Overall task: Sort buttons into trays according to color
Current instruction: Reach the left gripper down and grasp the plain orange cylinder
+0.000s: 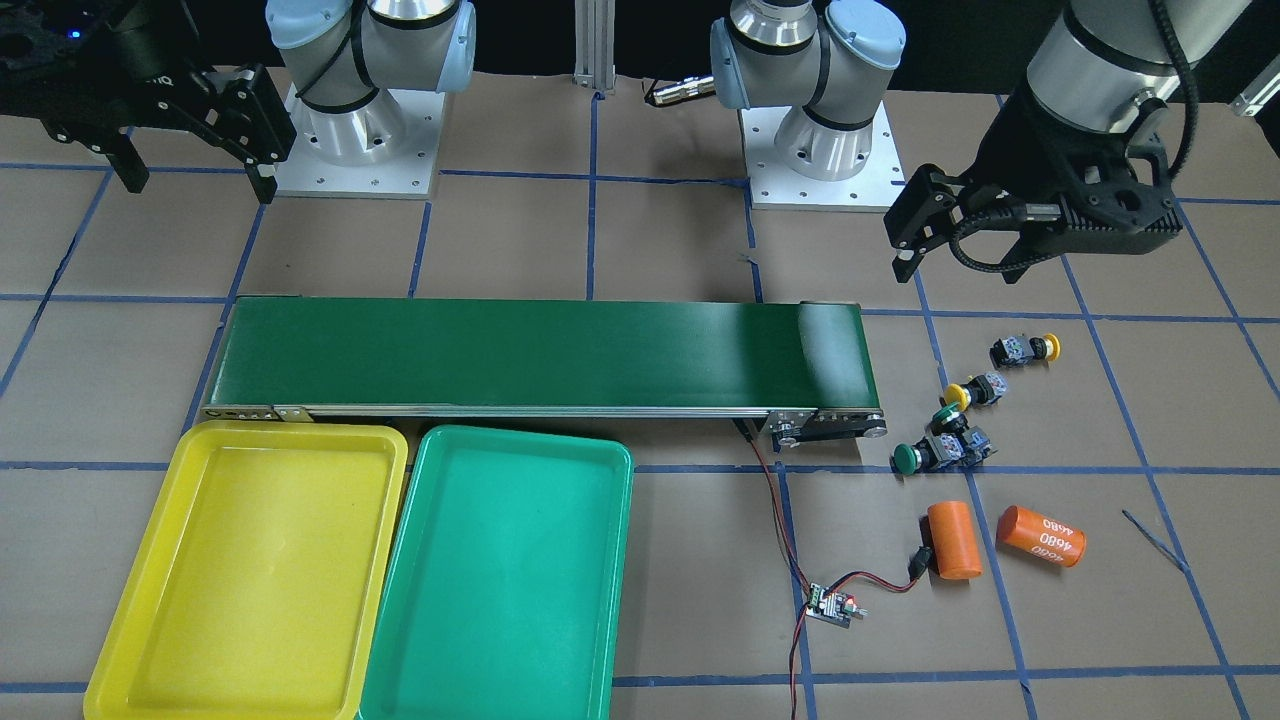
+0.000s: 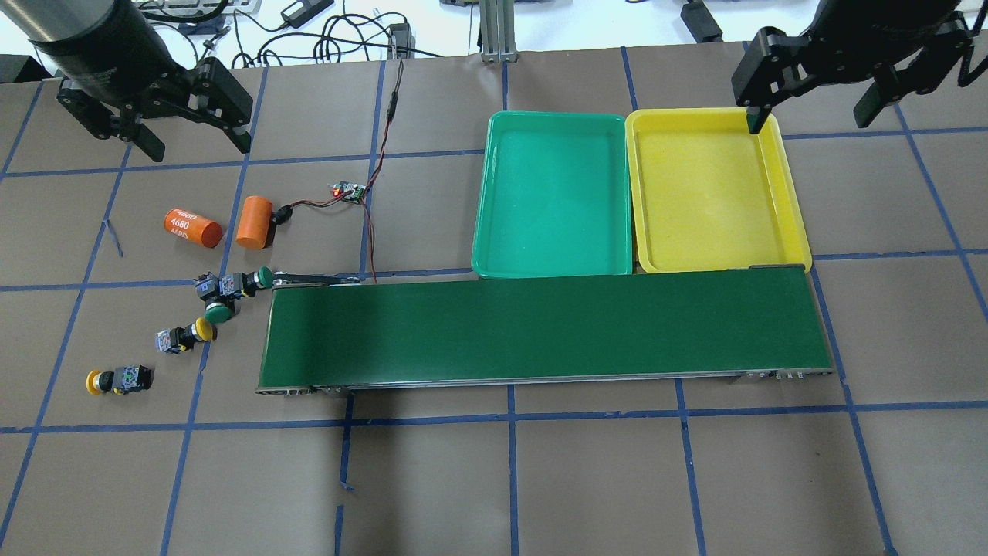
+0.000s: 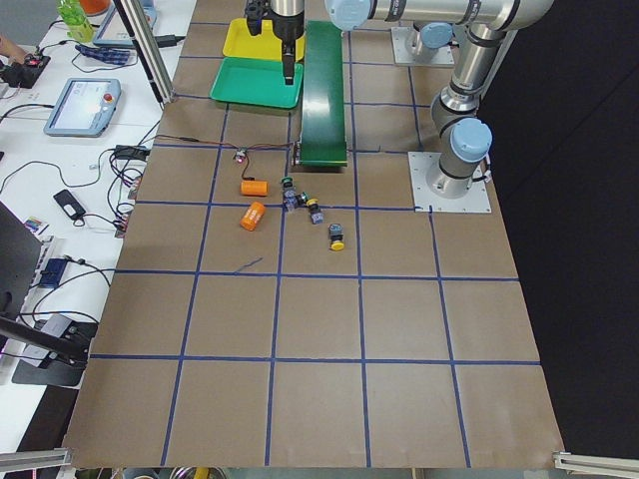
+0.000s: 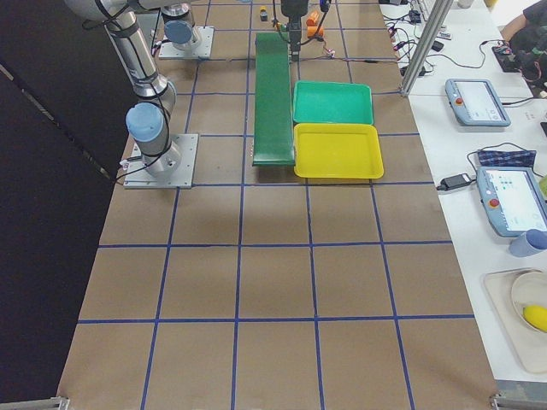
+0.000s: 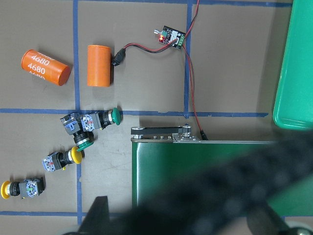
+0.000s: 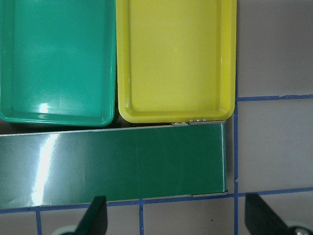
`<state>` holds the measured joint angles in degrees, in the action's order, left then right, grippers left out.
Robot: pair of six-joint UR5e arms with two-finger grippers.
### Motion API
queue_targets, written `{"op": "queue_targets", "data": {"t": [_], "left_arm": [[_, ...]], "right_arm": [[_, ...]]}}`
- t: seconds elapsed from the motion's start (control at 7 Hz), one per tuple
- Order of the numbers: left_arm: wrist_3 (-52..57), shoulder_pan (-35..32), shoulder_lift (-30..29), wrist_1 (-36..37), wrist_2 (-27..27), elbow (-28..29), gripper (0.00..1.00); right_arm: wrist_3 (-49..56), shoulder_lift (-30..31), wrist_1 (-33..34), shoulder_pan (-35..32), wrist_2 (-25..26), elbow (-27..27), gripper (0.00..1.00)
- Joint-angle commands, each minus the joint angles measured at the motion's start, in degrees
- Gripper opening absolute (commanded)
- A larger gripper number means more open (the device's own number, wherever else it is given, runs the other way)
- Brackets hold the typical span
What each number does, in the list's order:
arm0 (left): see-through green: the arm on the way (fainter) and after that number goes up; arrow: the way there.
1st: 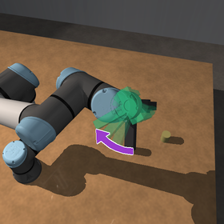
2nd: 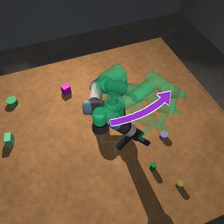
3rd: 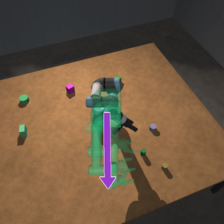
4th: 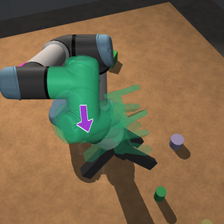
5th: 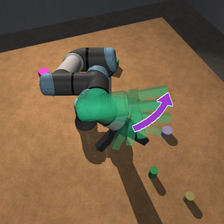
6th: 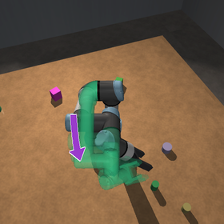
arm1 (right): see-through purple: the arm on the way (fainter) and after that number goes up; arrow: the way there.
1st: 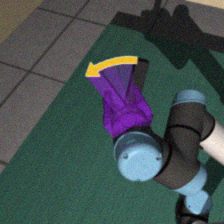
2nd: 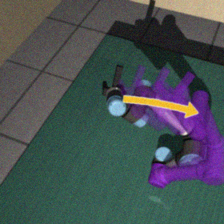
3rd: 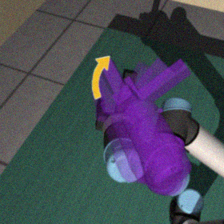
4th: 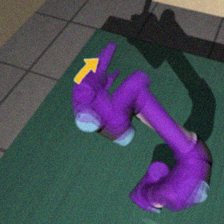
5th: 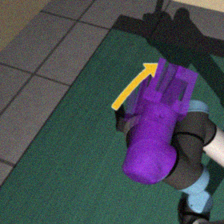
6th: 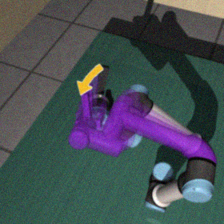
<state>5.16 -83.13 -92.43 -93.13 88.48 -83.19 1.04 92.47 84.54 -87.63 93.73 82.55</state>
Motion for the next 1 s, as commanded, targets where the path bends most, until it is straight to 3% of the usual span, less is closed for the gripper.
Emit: {"op": "queue_targets", "data": {"t": [0.0, 0.71, 0.86], "left_arm": [[0.03, -0.10, 0.05, 0.23, 0.12, -0.13, 1.00], [1.51, 0.42, -0.21, 0.40, 0.20, -0.57, 1.00], [9.79, 1.99, -3.86, 1.62, 0.29, -0.83, 1.00]], "right_arm": [[0.71, 0.08, -0.07, -0.78, -0.56, 0.07, 1.00], [0.10, -0.10, -0.43, -2.81, -2.49, 0.77, 1.00], [-0.16, -0.01, -0.34, -2.99, -2.68, 0.95, 1.00]]}}
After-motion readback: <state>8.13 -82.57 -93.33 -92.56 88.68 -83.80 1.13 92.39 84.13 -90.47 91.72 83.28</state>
